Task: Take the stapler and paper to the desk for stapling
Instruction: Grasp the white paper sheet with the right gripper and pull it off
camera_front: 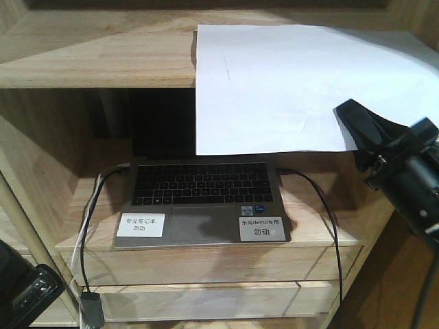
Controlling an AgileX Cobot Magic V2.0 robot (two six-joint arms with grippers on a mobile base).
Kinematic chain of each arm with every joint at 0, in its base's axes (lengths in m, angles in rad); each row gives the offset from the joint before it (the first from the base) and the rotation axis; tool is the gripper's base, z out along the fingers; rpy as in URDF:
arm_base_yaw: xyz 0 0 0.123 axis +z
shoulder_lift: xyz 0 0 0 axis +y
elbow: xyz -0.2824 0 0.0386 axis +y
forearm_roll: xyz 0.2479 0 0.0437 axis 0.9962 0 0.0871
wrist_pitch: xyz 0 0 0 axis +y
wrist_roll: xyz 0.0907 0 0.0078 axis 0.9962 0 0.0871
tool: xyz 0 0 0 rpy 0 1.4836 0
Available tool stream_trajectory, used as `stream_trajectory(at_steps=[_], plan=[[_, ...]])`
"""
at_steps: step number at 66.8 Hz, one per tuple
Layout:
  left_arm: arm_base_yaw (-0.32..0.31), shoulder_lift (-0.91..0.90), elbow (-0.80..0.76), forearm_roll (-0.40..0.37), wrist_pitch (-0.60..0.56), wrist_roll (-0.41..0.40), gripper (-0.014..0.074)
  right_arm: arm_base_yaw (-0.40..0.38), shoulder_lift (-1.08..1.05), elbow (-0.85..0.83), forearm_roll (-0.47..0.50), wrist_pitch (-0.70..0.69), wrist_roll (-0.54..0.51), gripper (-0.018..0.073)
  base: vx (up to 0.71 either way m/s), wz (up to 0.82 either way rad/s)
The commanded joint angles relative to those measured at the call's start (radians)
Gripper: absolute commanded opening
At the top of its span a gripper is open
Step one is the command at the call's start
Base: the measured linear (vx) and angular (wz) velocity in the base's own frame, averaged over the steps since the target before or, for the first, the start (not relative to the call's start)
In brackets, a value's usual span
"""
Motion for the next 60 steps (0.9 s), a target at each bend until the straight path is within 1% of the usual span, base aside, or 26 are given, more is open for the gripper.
stream_trajectory(at_steps=[1, 11, 31, 40, 52, 60], plan=[[-0.002, 0.009, -0.032, -0.031, -0.112, -0.006, -0.0007, -0.001, -0.069, 0.006, 0.003, -0.183, -0.002, -0.0008, 0.00, 0.00], [-0.002, 0.009, -0.032, -0.031, -0.112, -0.006, -0.0007, -0.011, -0.188, 0.068, 0.015, -0.167, -0.019, -0.0008, 0.00, 0.00], [-0.002, 0.009, -0.032, -0.031, -0.112, -0.006, -0.0007, -0.014, -0.450, 0.196, 0.005, -0.066, -0.031, -0.0006, 0.00, 0.00], [-0.002, 0.009, -0.032, -0.031, -0.112, -0.006, -0.0007, -0.014, -0.576, 0.250, 0.010, -0.005, -0.030, -0.0006, 0.00, 0.00], [-0.002, 0.009, -0.032, -0.031, -0.112, -0.006, -0.0007, -0.014, -0.724, 0.311, 0.020, 0.089, 0.010, -0.0006, 0.00, 0.00], [-0.002, 0.009, -0.032, -0.031, -0.112, -0.006, -0.0007, -0.014, -0.811, 0.344, 0.036, 0.149, 0.011, -0.0006, 0.00, 0.00]])
